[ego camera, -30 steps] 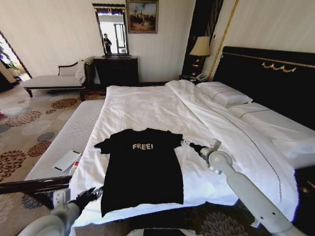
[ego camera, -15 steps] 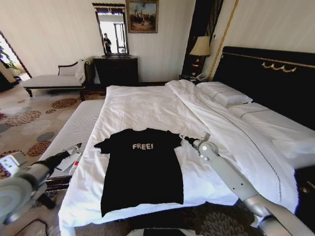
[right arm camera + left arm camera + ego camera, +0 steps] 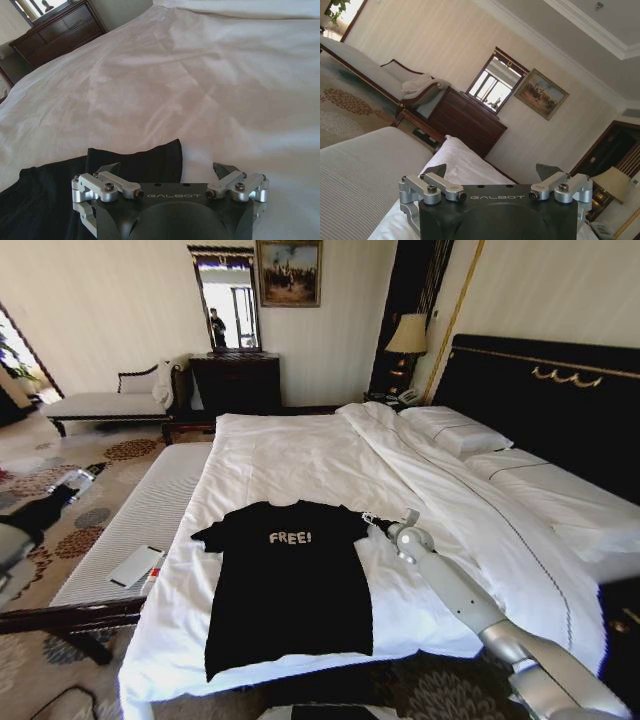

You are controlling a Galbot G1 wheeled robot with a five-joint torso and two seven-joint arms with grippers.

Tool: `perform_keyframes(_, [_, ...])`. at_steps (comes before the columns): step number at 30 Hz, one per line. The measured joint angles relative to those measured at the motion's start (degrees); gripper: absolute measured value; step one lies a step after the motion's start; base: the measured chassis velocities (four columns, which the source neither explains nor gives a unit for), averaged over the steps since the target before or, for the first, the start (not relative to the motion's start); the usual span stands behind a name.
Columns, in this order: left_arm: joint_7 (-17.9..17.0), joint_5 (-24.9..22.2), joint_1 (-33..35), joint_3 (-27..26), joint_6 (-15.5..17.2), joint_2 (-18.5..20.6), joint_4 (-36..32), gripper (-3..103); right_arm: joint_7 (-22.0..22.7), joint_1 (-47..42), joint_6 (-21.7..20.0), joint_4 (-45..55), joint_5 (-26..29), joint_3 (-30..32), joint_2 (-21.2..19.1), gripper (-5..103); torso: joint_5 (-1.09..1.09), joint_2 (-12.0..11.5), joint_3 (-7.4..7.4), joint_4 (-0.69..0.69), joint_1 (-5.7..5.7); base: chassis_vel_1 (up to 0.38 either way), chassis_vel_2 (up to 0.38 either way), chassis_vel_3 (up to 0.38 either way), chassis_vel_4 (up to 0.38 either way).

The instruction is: Fold the clothes on the bed.

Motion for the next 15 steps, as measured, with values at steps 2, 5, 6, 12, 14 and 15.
perform_keyframes(2, [-0.47, -0.08, -0.86, 0.90, 0.49, -0.26, -0.36, 100, -0.32, 0.59, -0.02, -1.33, -0.46, -0.62, 0.63, 100, 0.00, 0.00, 0.00, 0.00, 0.00, 0.000, 0.000, 0.000, 0.000])
perform_keyframes(5, [-1.11, 0.06, -2.42, 3.00, 1.49, -0.97, -0.31, 100, -1.02, 1.48, -0.02, -3.79, -1.31, -1.42, 1.35, 100, -0.01, 0.00, 0.00, 0.01, 0.00, 0.000, 0.000, 0.000, 0.000])
perform_keyframes(6, [-1.11, 0.06, -2.42, 3.00, 1.49, -0.97, -0.31, 100, -1.02, 1.48, -0.02, -3.79, -1.31, -1.42, 1.35, 100, -0.01, 0.00, 0.00, 0.01, 0.00, 0.000, 0.000, 0.000, 0.000])
perform_keyframes(12, [-1.83, 0.36, -4.81, 5.24, 2.40, -0.85, 0.89, 100, -2.20, 2.80, 0.35, -6.45, -1.97, -2.04, 1.73, 100, 0.00, 0.00, 0.00, -0.01, 0.00, 0.000, 0.000, 0.000, 0.000])
perform_keyframes(14, [-1.88, 0.45, -4.91, 5.54, 2.69, -0.79, 1.07, 100, -2.38, 3.04, 0.36, -6.59, -1.86, -2.08, 1.79, 90, 0.00, 0.00, 0.00, -0.01, 0.00, 0.000, 0.000, 0.000, 0.000])
perform_keyframes(15, [-1.90, 0.71, -4.93, 5.85, 2.89, -0.79, 1.36, 100, -2.59, 3.27, 0.40, -6.77, -1.80, -2.16, 1.89, 85, 0.00, 0.00, 0.00, -0.01, 0.00, 0.000, 0.000, 0.000, 0.000])
